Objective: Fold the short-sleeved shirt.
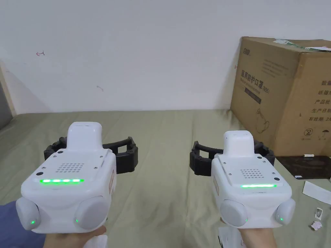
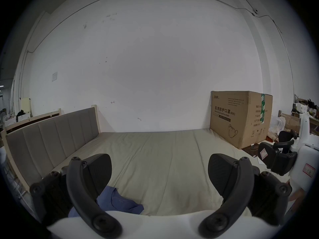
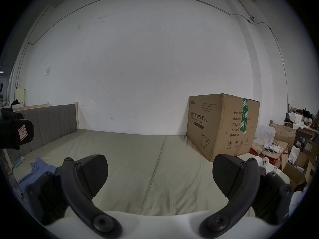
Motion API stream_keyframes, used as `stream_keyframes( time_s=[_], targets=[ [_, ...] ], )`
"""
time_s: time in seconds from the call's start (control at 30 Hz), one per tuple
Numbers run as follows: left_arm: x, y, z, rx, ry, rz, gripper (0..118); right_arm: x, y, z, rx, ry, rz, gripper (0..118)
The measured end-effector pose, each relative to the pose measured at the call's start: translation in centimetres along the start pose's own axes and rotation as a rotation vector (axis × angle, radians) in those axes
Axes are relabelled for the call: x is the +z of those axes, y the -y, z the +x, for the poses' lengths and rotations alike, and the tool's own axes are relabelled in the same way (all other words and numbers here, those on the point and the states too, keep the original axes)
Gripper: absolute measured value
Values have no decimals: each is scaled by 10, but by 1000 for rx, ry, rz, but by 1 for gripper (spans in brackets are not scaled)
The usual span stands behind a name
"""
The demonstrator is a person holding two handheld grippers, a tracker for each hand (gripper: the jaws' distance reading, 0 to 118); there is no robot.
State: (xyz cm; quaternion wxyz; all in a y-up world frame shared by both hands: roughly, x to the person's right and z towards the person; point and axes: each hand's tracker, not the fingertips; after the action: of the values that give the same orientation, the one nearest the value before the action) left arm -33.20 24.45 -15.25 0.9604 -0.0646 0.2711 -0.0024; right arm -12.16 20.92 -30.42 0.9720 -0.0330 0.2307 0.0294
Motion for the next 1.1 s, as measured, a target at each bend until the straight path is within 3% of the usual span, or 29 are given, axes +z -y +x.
stream_keyframes(
  time_s=[0.4, 0.9, 1.1],
  targets=[
    [0, 2, 1, -10, 5, 2, 113, 5, 2, -3, 38, 21, 47, 118],
    [0, 4, -1, -24, -15, -6, 114, 10, 6, 1, 12, -21, 58, 118],
    [0, 2, -9, 83, -18, -61, 114, 10, 2, 0, 22, -3, 36, 118]
  ],
)
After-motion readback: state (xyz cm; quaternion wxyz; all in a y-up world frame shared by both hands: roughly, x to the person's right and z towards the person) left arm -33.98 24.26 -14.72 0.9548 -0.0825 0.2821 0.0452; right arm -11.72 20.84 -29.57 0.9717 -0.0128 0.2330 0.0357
